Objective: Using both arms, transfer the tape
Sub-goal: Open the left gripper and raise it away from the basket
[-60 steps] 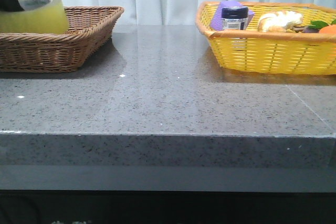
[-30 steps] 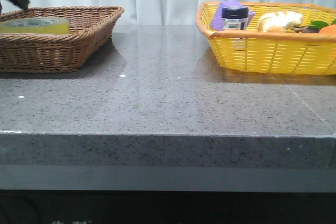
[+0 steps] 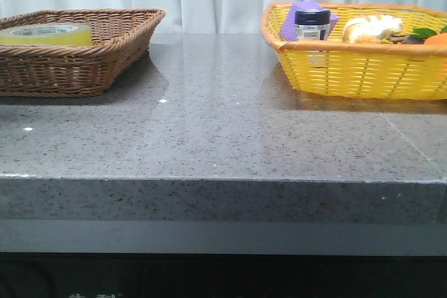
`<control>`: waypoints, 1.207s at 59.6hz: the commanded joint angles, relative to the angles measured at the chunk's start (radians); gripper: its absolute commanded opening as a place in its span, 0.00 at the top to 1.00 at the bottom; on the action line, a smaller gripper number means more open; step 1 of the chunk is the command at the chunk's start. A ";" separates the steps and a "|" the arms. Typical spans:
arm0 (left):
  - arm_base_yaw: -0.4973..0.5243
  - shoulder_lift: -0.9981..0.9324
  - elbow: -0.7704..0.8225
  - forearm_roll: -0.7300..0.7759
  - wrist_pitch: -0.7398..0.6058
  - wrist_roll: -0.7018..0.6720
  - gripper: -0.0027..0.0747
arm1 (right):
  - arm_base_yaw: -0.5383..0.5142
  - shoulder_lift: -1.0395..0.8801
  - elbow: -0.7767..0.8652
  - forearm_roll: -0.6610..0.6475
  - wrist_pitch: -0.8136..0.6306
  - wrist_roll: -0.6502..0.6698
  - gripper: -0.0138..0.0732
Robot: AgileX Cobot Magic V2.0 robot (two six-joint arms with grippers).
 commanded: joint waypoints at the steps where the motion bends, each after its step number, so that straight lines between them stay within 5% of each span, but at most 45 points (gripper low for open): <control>1: -0.002 -0.133 0.069 -0.010 -0.083 -0.009 0.99 | -0.005 0.017 -0.024 -0.003 -0.090 -0.001 0.94; 17: -0.002 -0.564 0.330 0.004 -0.079 -0.009 0.99 | -0.005 0.017 -0.024 -0.003 -0.090 -0.001 0.94; 37: -0.002 -0.955 0.451 0.041 0.028 -0.009 0.99 | -0.005 0.017 -0.024 -0.003 -0.090 -0.001 0.94; 72: -0.002 -1.012 0.452 0.041 0.054 -0.009 0.99 | -0.005 0.017 -0.024 -0.003 -0.090 -0.001 0.94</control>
